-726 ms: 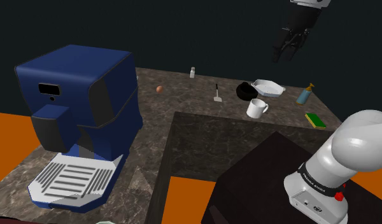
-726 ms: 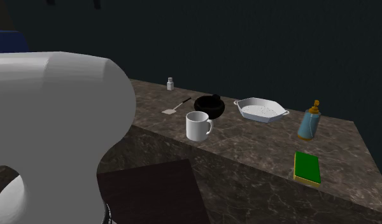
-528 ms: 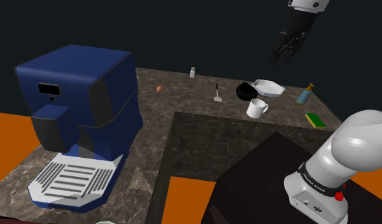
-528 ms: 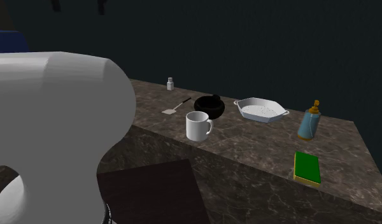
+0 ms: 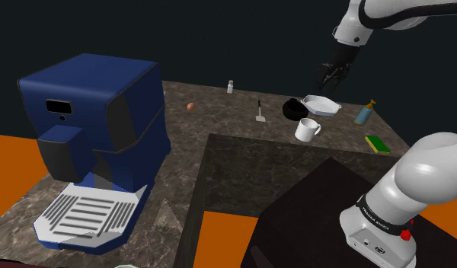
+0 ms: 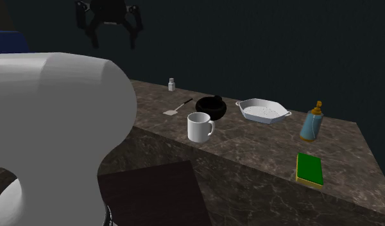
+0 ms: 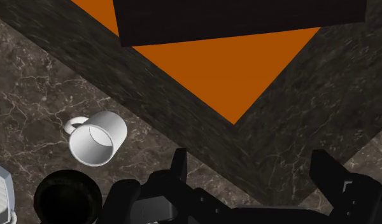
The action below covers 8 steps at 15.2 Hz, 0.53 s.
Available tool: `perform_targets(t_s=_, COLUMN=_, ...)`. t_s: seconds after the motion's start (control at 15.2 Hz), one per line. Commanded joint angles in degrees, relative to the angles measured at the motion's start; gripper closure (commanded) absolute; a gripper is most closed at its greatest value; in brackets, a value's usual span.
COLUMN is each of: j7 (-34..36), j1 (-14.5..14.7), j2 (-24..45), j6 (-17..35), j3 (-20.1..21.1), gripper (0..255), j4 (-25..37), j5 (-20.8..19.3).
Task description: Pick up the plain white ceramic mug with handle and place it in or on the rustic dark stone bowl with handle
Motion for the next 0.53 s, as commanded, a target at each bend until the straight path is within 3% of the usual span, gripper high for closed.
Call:
perform_targets(t_s=0.0, j7=-1.70, j1=-0.66, j2=2.86, j6=4.24, j3=-1.72, gripper=0, j4=-1.21, j5=-1.06)
perform_targets(t_s=0.46, j7=-6.60, j1=-2.25, j2=13.57, j6=17.64, j3=-6.88, gripper=0, j4=-3.61, j5=-3.10)
